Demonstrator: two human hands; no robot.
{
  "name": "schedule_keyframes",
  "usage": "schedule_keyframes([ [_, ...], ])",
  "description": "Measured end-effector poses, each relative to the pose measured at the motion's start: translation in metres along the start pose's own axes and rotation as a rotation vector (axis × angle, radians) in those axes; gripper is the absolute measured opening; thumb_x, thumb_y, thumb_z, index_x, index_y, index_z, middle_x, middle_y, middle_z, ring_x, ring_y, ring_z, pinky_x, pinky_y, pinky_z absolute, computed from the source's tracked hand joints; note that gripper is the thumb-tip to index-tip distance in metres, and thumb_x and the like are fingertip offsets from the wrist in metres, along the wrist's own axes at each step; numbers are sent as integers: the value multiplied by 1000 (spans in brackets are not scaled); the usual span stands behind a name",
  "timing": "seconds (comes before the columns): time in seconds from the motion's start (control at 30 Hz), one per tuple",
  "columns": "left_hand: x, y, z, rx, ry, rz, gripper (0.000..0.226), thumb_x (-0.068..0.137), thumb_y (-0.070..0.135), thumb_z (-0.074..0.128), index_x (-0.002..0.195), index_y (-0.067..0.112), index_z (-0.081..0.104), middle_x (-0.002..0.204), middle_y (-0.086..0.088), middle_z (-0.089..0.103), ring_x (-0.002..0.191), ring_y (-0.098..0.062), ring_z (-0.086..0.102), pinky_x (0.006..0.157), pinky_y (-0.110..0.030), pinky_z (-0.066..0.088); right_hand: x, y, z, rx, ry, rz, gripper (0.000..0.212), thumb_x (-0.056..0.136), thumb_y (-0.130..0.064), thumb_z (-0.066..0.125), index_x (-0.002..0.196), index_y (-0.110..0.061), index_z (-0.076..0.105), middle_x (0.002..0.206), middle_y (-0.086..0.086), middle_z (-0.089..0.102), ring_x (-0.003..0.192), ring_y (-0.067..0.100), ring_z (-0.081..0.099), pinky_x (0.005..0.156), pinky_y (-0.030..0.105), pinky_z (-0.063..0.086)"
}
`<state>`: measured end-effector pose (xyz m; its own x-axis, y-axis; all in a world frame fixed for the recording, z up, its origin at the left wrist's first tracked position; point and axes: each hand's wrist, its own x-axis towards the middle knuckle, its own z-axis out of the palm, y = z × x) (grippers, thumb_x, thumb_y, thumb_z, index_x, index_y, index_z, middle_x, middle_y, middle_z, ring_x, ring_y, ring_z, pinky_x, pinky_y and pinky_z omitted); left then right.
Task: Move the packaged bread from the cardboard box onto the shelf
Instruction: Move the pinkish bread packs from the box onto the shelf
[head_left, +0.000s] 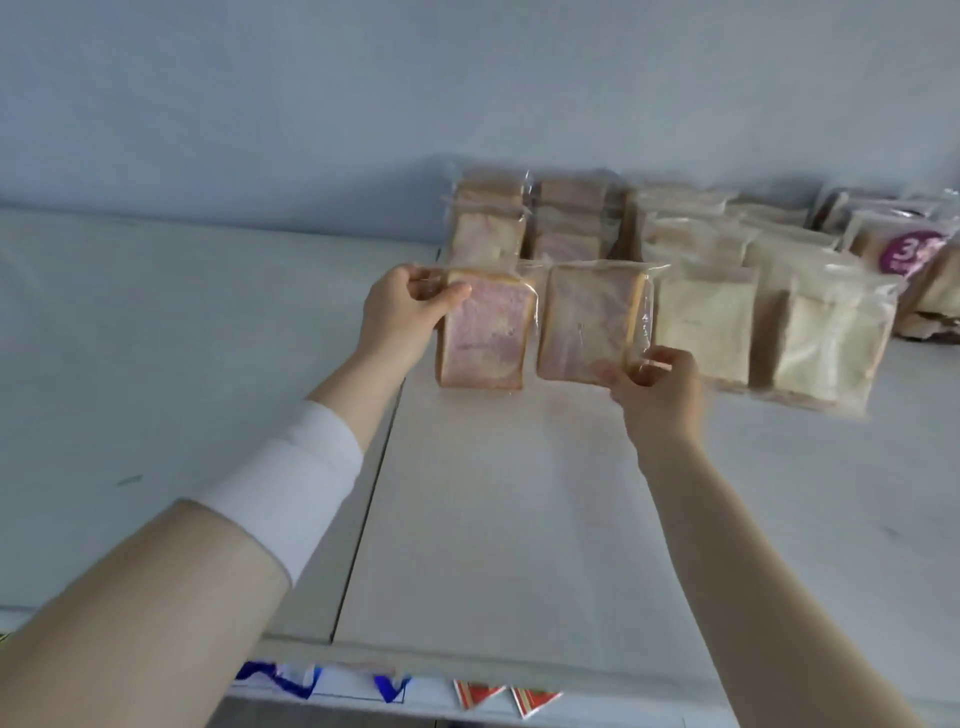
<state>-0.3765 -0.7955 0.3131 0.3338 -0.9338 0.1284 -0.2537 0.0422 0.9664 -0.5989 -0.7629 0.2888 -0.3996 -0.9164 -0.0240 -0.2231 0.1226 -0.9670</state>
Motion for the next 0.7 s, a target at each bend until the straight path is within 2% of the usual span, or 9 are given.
schedule_keyframes([
  [0.07,26,-5,10,13,14,-12,42,73,28,75,105,5,61,103,-16,68,98,-32,65,90,-50,51,18,-3,18,-31,47,-34,40,73,-22,78,96,-19,45,75,-8,53,70,14,53,61,23,39],
  [0.17,56,-14,23,61,51,-9,35,77,28,73,105,9,63,99,-7,68,98,-24,65,91,-37,51,37,0,39,-97,101,-54,30,77,-21,73,91,-18,47,85,-2,56,79,18,53,69,25,37],
  [0.23,68,-17,29,107,78,23,33,77,29,73,103,10,64,98,-1,68,94,-18,63,87,-28,48,45,1,48,-118,120,-61,25,80,-21,70,96,-14,53,93,2,58,88,22,57,74,26,40],
  [0.33,73,-19,37,112,95,32,34,77,30,72,105,11,63,96,2,66,88,-12,60,83,-22,44,49,4,55,-231,181,-98,34,82,-22,69,108,-3,59,115,9,52,103,27,54,94,31,42],
  [0.37,73,-20,39,112,107,30,35,78,31,71,107,12,63,93,4,64,87,-10,59,81,-20,43,49,5,57,-270,202,-109,36,83,-23,68,111,-2,59,120,10,49,107,27,51,95,26,39],
  [0.47,72,-21,42,84,151,23,41,78,31,71,113,12,58,89,9,59,83,-7,57,76,-13,40,44,5,61,-350,232,-101,41,87,-25,63,121,-3,53,122,10,48,112,25,45,85,14,25],
  [0.6,65,-18,40,34,116,-6,46,81,22,70,120,8,49,92,4,58,81,-8,56,70,-7,36,33,-7,65,-398,242,-91,51,89,-21,59,134,-9,38,128,11,53,117,26,47,90,28,35],
  [0.7,58,-14,33,68,43,1,50,81,15,68,125,4,44,109,-5,59,93,-13,58,75,-8,37,30,-18,64,-576,214,-121,60,90,-18,57,143,-9,28,135,13,48,124,29,42,99,35,36],
])
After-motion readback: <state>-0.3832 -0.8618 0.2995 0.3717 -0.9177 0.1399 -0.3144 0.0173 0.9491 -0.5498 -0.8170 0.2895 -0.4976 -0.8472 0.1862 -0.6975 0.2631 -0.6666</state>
